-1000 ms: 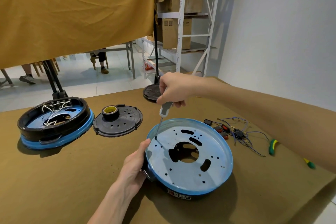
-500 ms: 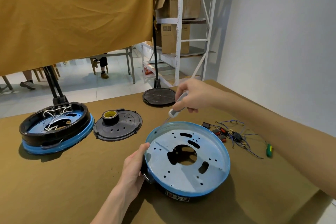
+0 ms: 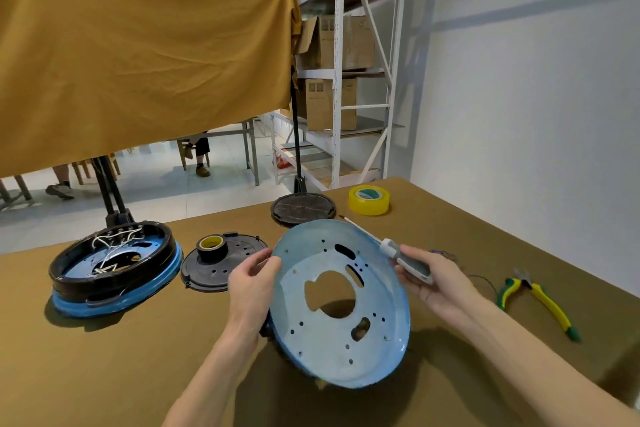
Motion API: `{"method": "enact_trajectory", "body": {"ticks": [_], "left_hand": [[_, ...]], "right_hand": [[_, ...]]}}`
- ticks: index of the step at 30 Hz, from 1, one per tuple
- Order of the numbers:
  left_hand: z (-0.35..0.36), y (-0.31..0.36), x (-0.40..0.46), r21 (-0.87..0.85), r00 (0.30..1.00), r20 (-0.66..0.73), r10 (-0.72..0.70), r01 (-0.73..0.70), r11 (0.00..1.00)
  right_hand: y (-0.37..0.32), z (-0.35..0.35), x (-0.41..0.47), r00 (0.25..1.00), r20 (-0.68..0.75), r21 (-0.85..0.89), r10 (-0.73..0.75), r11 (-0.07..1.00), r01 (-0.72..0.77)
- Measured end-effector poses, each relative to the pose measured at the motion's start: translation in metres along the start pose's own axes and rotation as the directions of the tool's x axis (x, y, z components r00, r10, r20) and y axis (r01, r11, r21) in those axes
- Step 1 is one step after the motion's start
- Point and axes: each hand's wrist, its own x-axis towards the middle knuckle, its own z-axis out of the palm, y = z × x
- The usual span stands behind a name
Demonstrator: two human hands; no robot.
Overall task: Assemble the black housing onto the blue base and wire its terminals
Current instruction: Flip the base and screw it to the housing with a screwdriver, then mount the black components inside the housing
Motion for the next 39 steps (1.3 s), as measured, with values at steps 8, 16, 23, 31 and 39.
{"method": "enact_trajectory", "body": {"ticks": [8,16,23,31,39], "left_hand": [[0.006,0.027,-0.016,0.383,0.724,0.181,0.665,-0.675,0.631],[0.024,-0.013,-0.02,0.436,0.381,0.676,0.631,-0.897,0.074],[0.029,-0.053,-0.025,0.477,0.393,0.731,0.558,-0.879,-0.005],[0.018,-0.088,-0.03,0.493,0.451,0.661,0.6,-0.864,0.107],[0.015,-0.099,-0.028,0.498,0.558,0.493,0.668,-0.81,0.31]], "right_hand": [[0.005,0.02,-0.009,0.992,0.111,0.097,0.062,0.993,-0.072],[0.018,0.007,-0.009,0.974,0.142,0.0,0.175,0.984,-0.177],[0.042,-0.014,-0.005,0.983,-0.001,-0.317,0.185,0.932,-0.176],[0.055,-0.014,0.003,0.973,-0.05,-0.47,0.227,0.854,-0.223],[0.063,-0.024,0.007,0.972,0.016,-0.99,-0.233,0.134,0.049]]}}
